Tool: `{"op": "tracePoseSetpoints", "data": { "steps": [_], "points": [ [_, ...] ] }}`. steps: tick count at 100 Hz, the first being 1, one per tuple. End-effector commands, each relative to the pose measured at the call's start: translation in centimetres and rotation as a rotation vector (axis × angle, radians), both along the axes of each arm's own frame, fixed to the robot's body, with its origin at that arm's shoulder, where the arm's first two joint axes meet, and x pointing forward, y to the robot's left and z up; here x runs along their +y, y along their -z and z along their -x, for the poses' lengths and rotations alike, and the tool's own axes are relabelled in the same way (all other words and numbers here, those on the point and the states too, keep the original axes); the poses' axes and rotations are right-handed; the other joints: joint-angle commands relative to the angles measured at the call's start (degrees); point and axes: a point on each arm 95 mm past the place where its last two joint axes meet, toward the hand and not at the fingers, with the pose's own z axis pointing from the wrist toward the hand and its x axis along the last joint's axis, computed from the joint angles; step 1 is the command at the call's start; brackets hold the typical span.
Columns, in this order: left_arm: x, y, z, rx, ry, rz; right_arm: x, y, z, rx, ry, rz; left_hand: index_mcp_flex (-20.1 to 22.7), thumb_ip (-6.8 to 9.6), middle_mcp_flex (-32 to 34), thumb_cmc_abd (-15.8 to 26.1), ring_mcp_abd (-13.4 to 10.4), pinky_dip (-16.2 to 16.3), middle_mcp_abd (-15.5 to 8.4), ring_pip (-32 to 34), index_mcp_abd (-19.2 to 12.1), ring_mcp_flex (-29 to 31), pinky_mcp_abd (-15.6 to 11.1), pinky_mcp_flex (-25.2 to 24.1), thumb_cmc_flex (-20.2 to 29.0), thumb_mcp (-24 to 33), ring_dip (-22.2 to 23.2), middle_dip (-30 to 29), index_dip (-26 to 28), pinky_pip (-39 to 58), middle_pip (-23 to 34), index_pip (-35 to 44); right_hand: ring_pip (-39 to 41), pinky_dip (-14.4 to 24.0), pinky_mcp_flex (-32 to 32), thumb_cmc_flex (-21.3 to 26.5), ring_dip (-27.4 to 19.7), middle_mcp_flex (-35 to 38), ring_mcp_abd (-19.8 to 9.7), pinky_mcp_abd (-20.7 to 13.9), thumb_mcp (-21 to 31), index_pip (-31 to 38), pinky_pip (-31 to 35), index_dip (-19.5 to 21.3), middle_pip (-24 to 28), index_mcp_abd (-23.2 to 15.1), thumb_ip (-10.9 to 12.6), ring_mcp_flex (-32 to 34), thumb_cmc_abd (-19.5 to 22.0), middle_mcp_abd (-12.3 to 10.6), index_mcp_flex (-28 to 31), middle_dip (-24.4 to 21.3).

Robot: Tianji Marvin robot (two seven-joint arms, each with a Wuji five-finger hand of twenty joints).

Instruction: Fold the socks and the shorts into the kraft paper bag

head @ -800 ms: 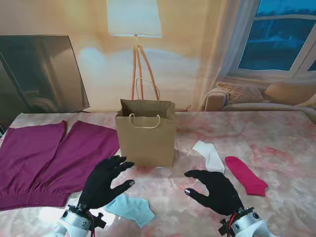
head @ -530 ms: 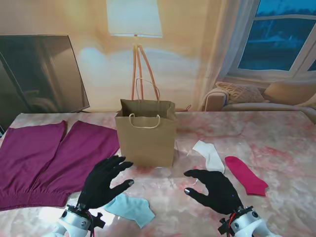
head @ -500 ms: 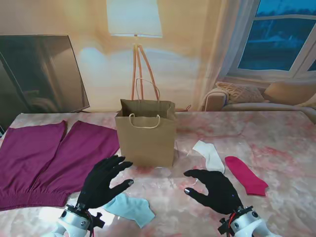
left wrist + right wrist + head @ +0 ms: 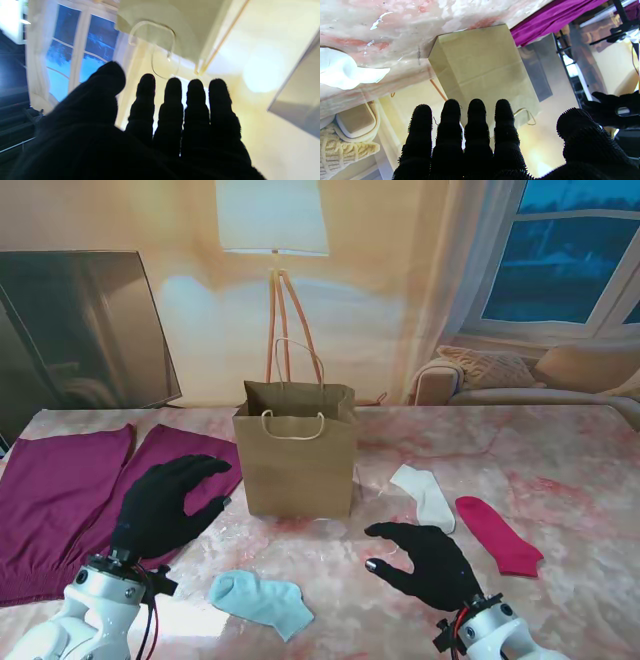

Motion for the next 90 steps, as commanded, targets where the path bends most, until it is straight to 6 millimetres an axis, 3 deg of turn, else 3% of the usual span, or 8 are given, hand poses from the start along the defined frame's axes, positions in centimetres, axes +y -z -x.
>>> {"op": "tracePoseSetpoints", "data": {
  "steps": [1,11,19,20,29,40,65,90],
  "points": [
    [0.2,-2.6,-0.9,-0.094,-0.021,0.004,0.3,0.3,0.2,0.002,-0.008,0.005,1.44,-3.70,2.96,-5.27,0.58,1.28,-1.79,3.68,-2.09,2.67,-1.68,4.01,1.77,8.55,3.77,2.70,3.86,3.36,2.96,5.71,-0.04,-1.11,-0.60,1.30,-0.08,-1.75,-0.49,-0.93,-1.34,0.39,-0.12,-0.78,-0.32,-0.87,2.08,-1.50,2.13,0.07,-0.87,-0.31],
    [0.3,-4.5,-2.3,-0.151,-0.047,0.005,0.6,0.4,0.2,0.002,-0.006,-0.005,2.00,-7.20,7.27,-9.98,0.84,0.50,-2.69,7.91,-5.71,6.94,-2.39,10.51,8.17,9.99,7.92,6.07,9.95,7.19,6.54,14.86,-0.01,-1.07,-0.57,1.44,-0.04,-1.64,-0.41,-0.77,-1.44,0.46,-0.04,-0.77,-0.29,-0.83,2.10,-1.42,2.02,0.13,-0.61,-0.31],
    [0.2,-5.6,-3.9,-0.184,-0.053,0.017,0.7,0.4,0.0,0.009,-0.010,-0.002,3.69,-7.21,13.26,-11.63,0.66,-1.63,-3.89,10.28,-9.47,11.26,-2.59,15.29,12.57,9.12,9.79,17.78,9.84,10.85,5.17,22.55,-0.03,-1.05,-0.62,1.41,-0.01,-1.66,-0.37,-0.80,-1.54,0.37,0.00,-0.81,-0.31,-0.76,2.09,-1.47,2.19,0.08,-0.79,-0.32],
    [0.2,-5.7,-4.2,-0.188,-0.053,0.019,0.7,0.4,0.0,0.010,-0.010,-0.001,4.11,-7.18,14.82,-11.81,0.74,-2.18,-4.14,10.33,-10.19,12.27,-2.54,16.18,13.06,9.14,11.70,19.10,9.28,11.71,4.05,24.01,-0.05,-1.05,-0.62,1.37,-0.01,-1.60,-0.33,-0.82,-1.57,0.34,0.00,-0.83,-0.29,-0.88,2.09,-1.53,2.20,0.09,-0.86,-0.31],
    [-0.6,-6.0,-6.8,-0.228,-0.055,0.071,0.8,0.5,-0.2,0.018,-0.011,-0.001,8.12,-6.50,23.45,-12.77,2.33,-3.75,-4.37,11.03,-12.94,18.32,-1.20,21.37,17.50,6.92,17.49,22.89,7.49,16.21,-0.46,30.10,0.03,-1.01,-0.57,1.43,0.06,-1.44,-0.34,-0.81,-1.66,0.40,0.08,-0.81,-0.18,-0.82,2.10,-1.37,2.28,0.10,-0.72,-0.26],
    [-1.4,-6.2,-9.7,-0.259,-0.058,0.062,0.9,0.7,-0.6,0.032,-0.006,-0.006,10.53,-6.78,27.29,-14.14,2.75,-5.22,-4.70,12.51,-14.99,22.22,-1.45,25.27,16.75,8.50,17.49,23.07,4.97,19.84,-0.56,33.78,0.03,-0.97,-0.65,1.52,0.12,-1.48,-0.31,-0.69,-1.81,0.35,0.12,-0.82,-0.13,-0.92,2.11,-1.39,2.30,0.17,-0.84,-0.23],
    [-2.8,-6.1,-14.9,-0.202,-0.046,-0.030,1.0,0.8,-1.9,0.062,-0.002,0.010,13.06,-7.27,30.26,-16.31,3.27,-7.86,-3.37,14.36,-14.67,24.85,-0.32,29.23,13.88,7.42,14.37,21.72,-1.08,21.71,-0.52,35.40,0.14,-0.89,-0.72,1.61,0.31,-1.46,-0.08,-0.62,-2.12,0.45,0.19,-0.78,0.11,-0.90,2.14,-1.33,2.39,0.15,-0.85,-0.11],
    [-3.8,-5.5,-18.2,-0.135,-0.056,-0.107,1.7,1.3,-3.1,0.093,-0.017,0.006,13.05,-8.06,29.38,-18.16,2.89,-10.19,-3.28,13.79,-13.73,23.15,1.08,28.12,12.33,5.92,10.71,21.31,-2.68,20.10,-1.01,35.88,0.28,-0.86,-0.81,1.71,0.61,-1.61,0.18,-0.77,-2.29,0.46,0.19,-0.75,0.51,-1.10,2.18,-1.35,2.53,0.12,-0.96,0.11]
  ]
}}
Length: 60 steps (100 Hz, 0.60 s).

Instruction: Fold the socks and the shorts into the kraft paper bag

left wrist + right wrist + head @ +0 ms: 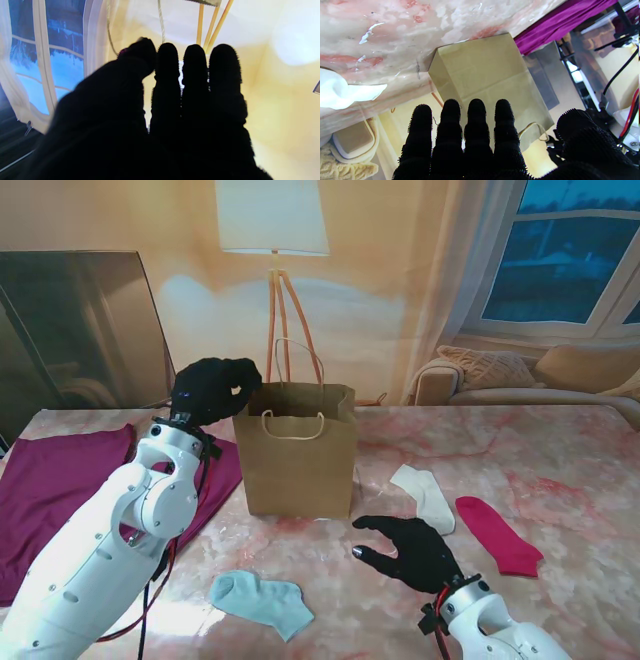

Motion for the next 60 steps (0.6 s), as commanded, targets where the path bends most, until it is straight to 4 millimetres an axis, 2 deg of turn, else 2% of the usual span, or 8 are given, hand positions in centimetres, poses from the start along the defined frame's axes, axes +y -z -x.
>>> {"op": "tracePoseSetpoints", "data": {
  "steps": [1,36,42,54,60],
  "points": [
    [-0.1,-0.3,-0.7,0.006,-0.008,-0.015,0.3,0.3,0.0,0.014,-0.006,0.002,-0.21,-3.05,0.61,-2.42,2.87,-0.70,0.77,0.82,0.04,-0.89,-0.97,0.88,0.08,-0.66,-0.64,-0.39,-0.51,0.15,-0.84,1.58,0.28,-0.85,-0.82,1.61,0.61,-1.66,0.07,-0.78,-1.59,0.47,0.18,-0.22,0.51,-1.03,2.16,-1.38,1.89,0.09,-0.94,0.12],
    [-1.9,0.8,-1.9,0.096,0.082,-0.105,0.1,0.9,-0.5,0.039,-0.001,-0.002,0.14,-2.04,0.60,-0.65,2.50,-1.15,0.41,0.89,-1.40,-0.83,-2.04,0.48,2.45,1.63,0.26,-1.09,-1.87,-0.34,-1.28,2.06,0.32,-0.82,-0.88,1.76,0.86,-1.79,0.21,-0.86,-1.80,0.56,0.16,-0.15,0.89,-1.20,2.20,-1.42,1.99,0.11,-0.96,0.29],
    [-2.0,1.0,-2.1,0.114,0.089,-0.120,0.0,1.0,-0.4,0.040,0.000,-0.002,0.19,-1.84,0.43,-0.19,2.34,-1.27,-0.93,0.40,-1.46,-0.97,-2.20,0.18,2.76,2.05,0.43,-1.25,-2.10,-0.65,-1.44,1.91,0.34,-0.80,-0.86,1.83,0.91,-1.69,0.32,-0.84,-1.82,0.62,0.17,-0.12,0.98,-1.14,2.21,-1.39,1.93,0.14,-0.88,0.33],
    [-2.1,1.3,-2.4,0.145,0.092,-0.143,-0.1,1.0,-0.3,0.036,0.000,-0.006,-0.04,-1.83,0.19,-0.07,2.20,-1.41,-0.88,-0.42,-1.20,-1.02,-2.22,0.02,2.76,2.19,0.72,-1.48,-2.31,-1.10,-1.64,1.60,0.42,-0.77,-0.81,1.86,1.00,-1.58,0.35,-0.81,-1.87,0.66,0.20,-0.11,1.09,-1.19,2.22,-1.27,1.91,0.12,-0.80,0.37],
    [-2.1,1.5,-2.5,0.173,0.097,-0.147,-0.2,1.1,-0.3,0.036,-0.001,-0.005,-0.88,-2.39,-0.98,-1.13,1.99,-1.51,0.53,-1.29,-0.33,-2.01,-1.83,-0.71,1.45,0.01,-0.50,-2.42,-2.56,-2.28,-1.25,0.80,0.39,-0.78,-0.90,1.84,1.01,-1.62,0.29,-0.76,-1.90,0.67,0.17,-0.10,1.11,-1.27,2.22,-1.37,1.93,0.14,-0.78,0.38]
  ]
}}
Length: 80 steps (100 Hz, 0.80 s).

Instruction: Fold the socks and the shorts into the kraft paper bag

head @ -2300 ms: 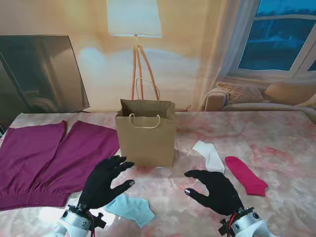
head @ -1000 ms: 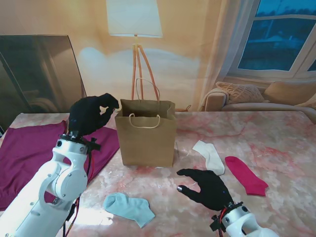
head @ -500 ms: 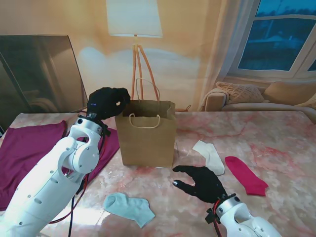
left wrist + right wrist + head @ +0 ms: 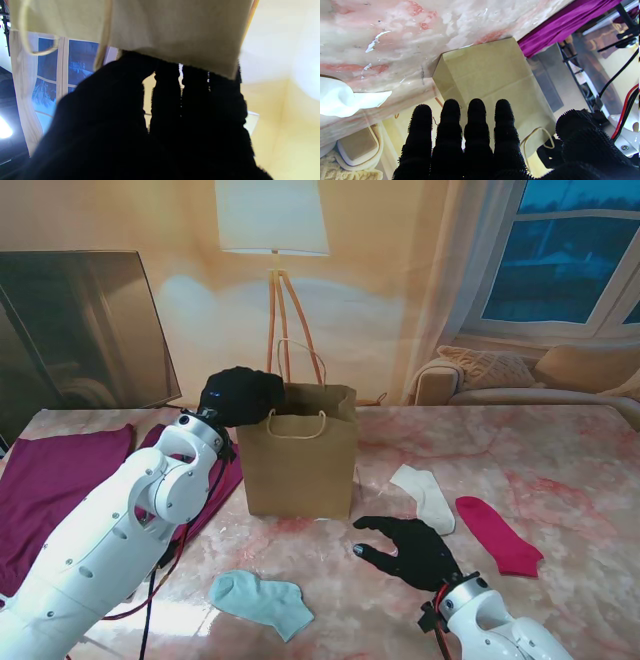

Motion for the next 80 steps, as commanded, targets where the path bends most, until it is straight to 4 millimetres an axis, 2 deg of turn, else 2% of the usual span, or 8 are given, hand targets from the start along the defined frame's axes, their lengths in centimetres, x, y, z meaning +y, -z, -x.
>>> {"op": "tracePoseSetpoints", "data": {
  "steps": [1,7,16,22,28,46,56,80],
  "points": [
    [0.2,0.1,-0.1,0.034,0.000,-0.006,0.1,0.3,0.4,0.006,-0.005,-0.001,-0.92,-2.48,-1.49,-1.54,1.96,-0.73,0.65,-1.47,0.29,-2.24,-1.64,-0.45,1.05,-1.31,-1.37,-1.73,-0.66,-1.42,-0.27,0.10,0.39,-0.77,-0.90,1.84,1.02,-1.60,0.25,-0.73,-1.84,0.68,0.17,-0.10,0.77,-1.18,2.22,-1.35,1.29,0.11,-0.75,0.39],
    [0.3,0.1,-0.1,0.065,0.000,-0.016,0.0,0.3,0.4,0.005,-0.003,-0.002,-1.82,-3.56,-6.66,-3.46,2.21,0.04,1.50,-2.14,2.52,-4.40,-0.89,-2.34,-1.25,-2.95,-3.92,-6.66,-0.49,-3.97,5.34,-3.18,0.41,-0.73,-0.90,1.87,1.06,-1.59,0.26,-0.54,-1.86,0.64,0.22,-0.11,0.79,-1.30,2.22,-1.32,1.25,0.10,-0.86,0.39],
    [0.5,-0.2,0.0,0.075,-0.005,-0.030,0.0,0.3,0.4,0.007,-0.002,-0.003,-2.50,-4.94,-10.97,-3.62,2.44,0.99,2.11,-3.61,5.27,-7.27,-0.30,-5.36,-5.78,-1.19,-4.93,-15.69,0.73,-6.81,7.71,-8.28,0.47,-0.62,-0.99,1.86,1.14,-1.59,0.32,-0.31,-1.89,0.68,0.34,-0.09,0.81,-1.36,2.22,-1.25,1.28,0.09,-0.79,0.40],
    [0.5,-0.4,0.2,0.114,-0.004,-0.040,0.1,0.4,0.4,0.007,-0.002,-0.003,-3.18,-5.11,-13.83,-3.09,2.51,1.99,2.74,-5.32,7.75,-10.23,0.22,-8.72,-10.04,2.11,-6.06,-17.11,2.33,-9.98,6.81,-13.66,0.47,-0.54,-1.08,1.87,1.19,-1.53,0.33,-0.16,-1.90,0.68,0.41,-0.10,0.86,-1.38,2.22,-1.27,1.23,0.14,-0.79,0.42],
    [0.7,-0.6,0.3,0.123,0.000,-0.062,0.1,0.4,0.4,0.009,-0.004,-0.003,-4.72,-2.92,-17.23,-3.14,2.09,3.24,2.98,-7.39,10.24,-13.35,0.35,-12.31,-14.91,5.57,-7.59,-18.25,2.33,-12.94,5.32,-19.33,0.44,-0.47,-1.21,1.88,1.23,-1.60,0.34,0.03,-1.90,0.68,0.46,-0.09,0.85,-1.43,2.22,-1.37,1.24,0.05,-0.81,0.42],
    [0.8,-0.9,0.4,0.104,-0.001,-0.178,0.2,0.4,0.3,0.008,-0.006,-0.005,-11.54,-4.68,-29.55,-4.56,-0.77,6.82,2.47,-14.30,13.67,-24.72,0.91,-29.04,-22.46,6.39,-13.27,-21.99,-2.22,-23.64,0.98,-32.69,0.49,-0.03,-1.64,1.79,1.40,-1.63,0.36,1.28,-1.91,0.68,0.84,-0.07,0.89,-1.49,2.22,-1.33,1.15,-0.10,-0.91,0.44],
    [0.9,-1.1,0.5,0.122,-0.006,-0.239,0.2,0.4,0.3,0.011,-0.008,-0.004,-15.97,-5.52,-36.57,-4.04,-2.36,7.88,2.40,-18.35,15.80,-31.54,3.19,-39.08,-26.82,5.42,-16.72,-24.38,-5.11,-27.93,-1.71,-38.77,0.45,0.48,-2.10,1.74,1.51,-1.69,0.37,2.35,-1.91,0.71,1.30,-0.03,0.87,-1.73,2.22,-1.50,1.05,-0.24,-0.87,0.43],
    [0.8,-1.5,0.6,0.166,-0.028,-0.277,0.2,0.4,0.3,0.009,-0.004,-0.003,-21.30,-7.43,-46.37,-3.82,-1.47,6.94,4.98,-21.29,21.12,-41.59,3.08,-46.68,-37.82,11.03,-20.93,-27.97,-8.86,-33.23,-4.16,-46.54,0.37,1.53,-2.94,1.62,1.77,-1.85,0.53,3.49,-1.79,0.73,1.96,0.04,0.80,-1.91,2.21,-1.70,0.93,-0.27,-0.85,0.40]
  ]
}}
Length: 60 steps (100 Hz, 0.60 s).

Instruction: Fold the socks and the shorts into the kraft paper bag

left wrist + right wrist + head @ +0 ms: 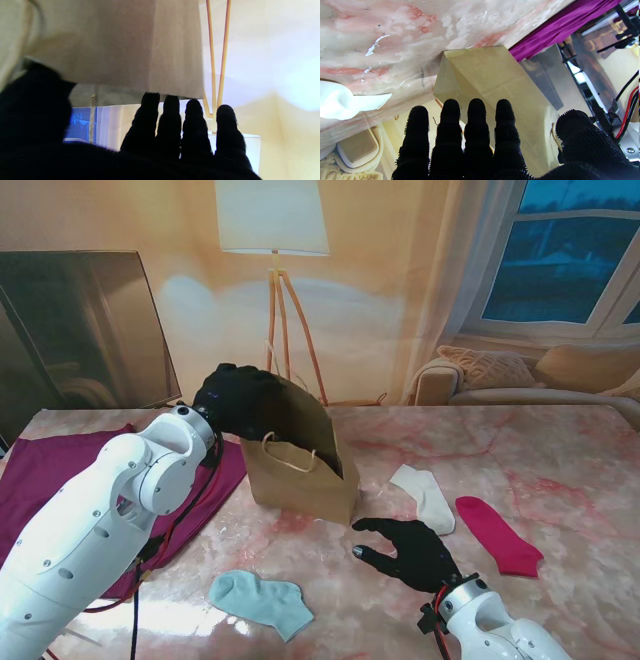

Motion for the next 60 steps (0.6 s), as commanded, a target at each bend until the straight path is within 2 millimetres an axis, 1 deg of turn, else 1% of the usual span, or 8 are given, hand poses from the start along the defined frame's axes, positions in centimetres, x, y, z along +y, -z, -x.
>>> {"op": "tracePoseSetpoints", "data": {
  "steps": [1,8,12,25,30,35,45,60],
  "points": [
    [0.0,-0.4,0.1,0.003,-0.006,-0.005,0.2,0.2,0.2,0.003,-0.002,-0.001,-1.35,-4.71,-3.06,-2.20,1.19,0.07,2.23,-1.37,1.82,-2.94,0.12,-1.35,-4.78,2.15,-1.18,-1.61,-1.37,-1.43,-2.05,-1.90,0.36,1.56,-1.38,1.60,1.20,-1.86,0.37,0.59,-1.77,0.72,1.26,0.03,0.53,-1.33,2.21,-1.74,0.95,-0.32,-0.88,0.39],
    [-0.1,-0.5,0.2,0.015,-0.013,-0.014,0.2,0.2,0.2,0.005,-0.002,-0.001,-1.22,-4.89,-3.11,-0.98,1.02,0.14,2.27,-1.14,1.66,-3.04,0.17,-1.34,-5.24,1.93,-1.29,-1.70,-1.38,-1.55,-1.89,-1.99,0.31,1.73,-1.56,1.57,1.25,-1.92,0.26,0.66,-1.77,0.69,1.27,0.04,0.51,-1.30,2.20,-1.85,0.95,-0.32,-0.93,0.38],
    [-0.1,-0.6,0.2,0.012,-0.014,-0.015,0.2,0.2,0.2,0.005,-0.002,-0.001,-0.63,-4.58,-2.33,1.22,0.91,0.84,1.97,-0.52,1.20,-2.27,0.40,-0.44,-4.36,-0.57,-1.36,-1.66,-1.07,-1.02,-1.42,-1.78,0.33,1.84,-1.57,1.54,1.28,-1.95,0.42,0.71,-1.77,0.70,1.30,0.05,0.51,-1.34,2.20,-1.80,0.98,-0.25,-0.92,0.39],
    [-0.1,-0.8,0.2,-0.047,-0.010,0.003,0.1,0.2,0.2,0.002,0.000,-0.003,3.38,-2.51,3.64,6.83,0.24,4.15,0.11,1.42,-2.11,3.73,1.10,2.90,1.56,-8.05,-0.08,-0.39,0.98,3.11,0.28,1.31,0.38,2.06,-1.42,1.58,1.36,-1.84,0.48,0.64,-1.75,0.75,1.38,0.08,0.58,-1.26,2.20,-1.67,0.95,-0.21,-0.78,0.41],
    [-0.1,-0.9,0.3,-0.067,-0.010,0.022,0.1,0.1,0.1,0.001,0.001,-0.003,4.95,-1.79,5.69,8.33,0.11,4.75,-0.48,2.01,-3.30,5.67,1.31,3.76,4.43,-9.56,0.42,0.03,1.58,4.30,0.85,2.57,0.36,2.11,-1.45,1.66,1.38,-1.94,0.37,0.52,-1.70,0.68,1.33,0.07,0.55,-1.29,2.21,-1.70,1.04,-0.21,-0.92,0.40],
    [-0.1,-1.0,0.4,-0.081,-0.010,0.039,0.0,0.1,0.1,0.000,0.003,-0.002,5.83,-1.25,7.12,9.51,-0.09,5.26,-0.95,2.23,-4.11,7.16,1.22,4.46,5.92,-11.11,0.76,0.29,2.09,5.34,1.06,3.76,0.35,2.18,-1.41,1.60,1.40,-1.92,0.43,0.56,-1.77,0.68,1.30,0.07,0.56,-1.34,2.19,-1.72,1.03,-0.18,-0.90,0.41],
    [-0.1,-1.3,0.6,-0.117,-0.008,0.079,-0.1,0.0,0.1,-0.005,0.005,-0.001,7.53,-0.71,9.26,10.82,-0.31,5.78,-1.55,2.90,-5.42,9.36,1.31,5.84,7.46,-11.00,1.14,0.62,2.50,6.61,1.75,5.02,0.37,2.29,-1.38,1.64,1.45,-1.88,0.44,0.63,-1.80,0.72,1.24,0.10,0.58,-1.33,2.19,-1.65,1.07,-0.29,-0.85,0.41],
    [0.2,-2.0,1.3,-0.143,-0.017,0.121,-0.2,0.0,0.0,-0.009,0.008,0.000,8.10,-0.13,10.92,12.80,-0.35,6.42,-1.74,3.08,-6.21,11.09,1.40,6.10,8.74,-12.75,1.65,0.94,2.99,8.16,1.91,6.88,0.38,2.44,-1.38,1.70,1.49,-1.80,0.52,0.66,-1.83,0.73,1.20,0.11,0.60,-1.42,2.20,-1.59,1.07,-0.25,-0.87,0.42]
  ]
}}
